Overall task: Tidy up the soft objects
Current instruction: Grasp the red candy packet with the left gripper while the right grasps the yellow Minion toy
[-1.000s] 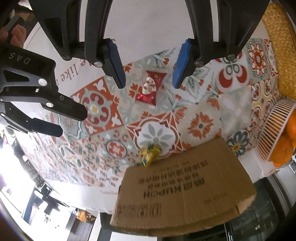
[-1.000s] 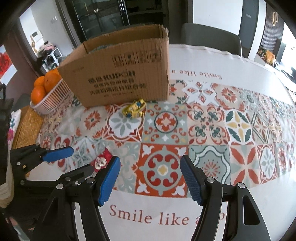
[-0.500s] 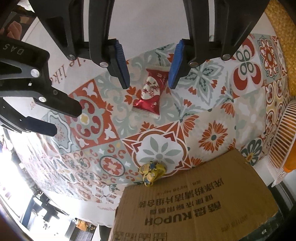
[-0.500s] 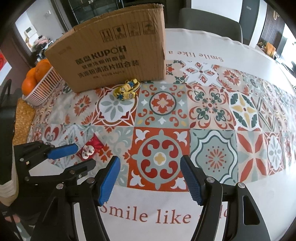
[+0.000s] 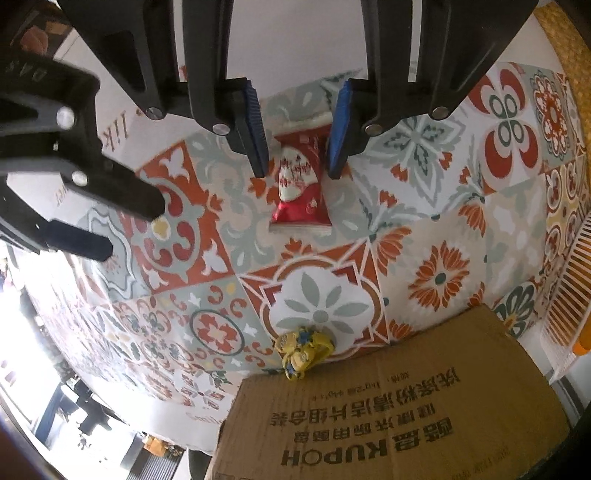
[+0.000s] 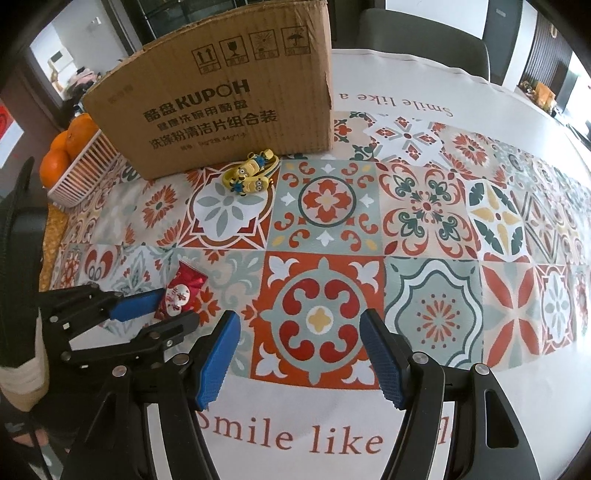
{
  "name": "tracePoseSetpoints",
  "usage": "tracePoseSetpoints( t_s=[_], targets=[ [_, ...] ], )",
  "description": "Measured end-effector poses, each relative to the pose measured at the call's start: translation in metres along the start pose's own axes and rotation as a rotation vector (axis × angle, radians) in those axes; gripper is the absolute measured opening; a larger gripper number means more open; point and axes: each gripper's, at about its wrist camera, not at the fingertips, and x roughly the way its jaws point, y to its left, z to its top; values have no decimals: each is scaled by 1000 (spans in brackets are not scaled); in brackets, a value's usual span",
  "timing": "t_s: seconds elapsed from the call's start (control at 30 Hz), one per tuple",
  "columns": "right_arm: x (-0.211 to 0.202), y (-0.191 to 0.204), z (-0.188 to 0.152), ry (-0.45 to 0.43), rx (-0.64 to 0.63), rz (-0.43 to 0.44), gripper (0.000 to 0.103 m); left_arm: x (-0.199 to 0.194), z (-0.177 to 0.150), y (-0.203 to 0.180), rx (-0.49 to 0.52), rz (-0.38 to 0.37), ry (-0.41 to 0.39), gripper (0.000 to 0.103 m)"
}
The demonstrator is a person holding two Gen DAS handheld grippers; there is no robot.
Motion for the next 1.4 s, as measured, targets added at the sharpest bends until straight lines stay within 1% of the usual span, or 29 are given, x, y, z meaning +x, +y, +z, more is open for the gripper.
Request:
tracePoseSetpoints(
  t_s=[0.07,0.1,0.13,0.23,0.3,0.47,0.63,0.77,0.9,0.97,1.23,1.4],
  targets=[
    [1,-1,1,2,3,3,69,0,1,-2,6,14,-8,30],
    [2,-2,2,5,7,4,69,1,3,-3,10,18,-10,22],
    [2,-3,2,5,9,3,69,1,3,-3,5,24,-15,22],
    [2,-5,5,2,8,1,69,1,7,0,-23,7,-24,22],
    [3,-5,7,-2,2,11,69,-2,6,2,-45,12,-46,22],
    [5,-2,19,-25,-23,52,69,-27,0,19,-129,25,-125,22],
    [6,11,34,-89,-86,90,69,-46,-2,37,-193,54,-199,22],
    [14,23,47,-130,-150,114,69,-51,-1,53,-250,78,-222,22],
    [26,30,62,-141,-192,147,69,-44,5,62,-319,88,-213,22],
    [32,32,68,-145,-206,152,69,-42,7,65,-350,105,-217,22],
    [56,40,84,-155,-275,136,69,-35,14,73,-415,140,-248,22],
    [67,44,91,-159,-300,130,69,-31,16,78,-441,138,-255,22]
  ],
)
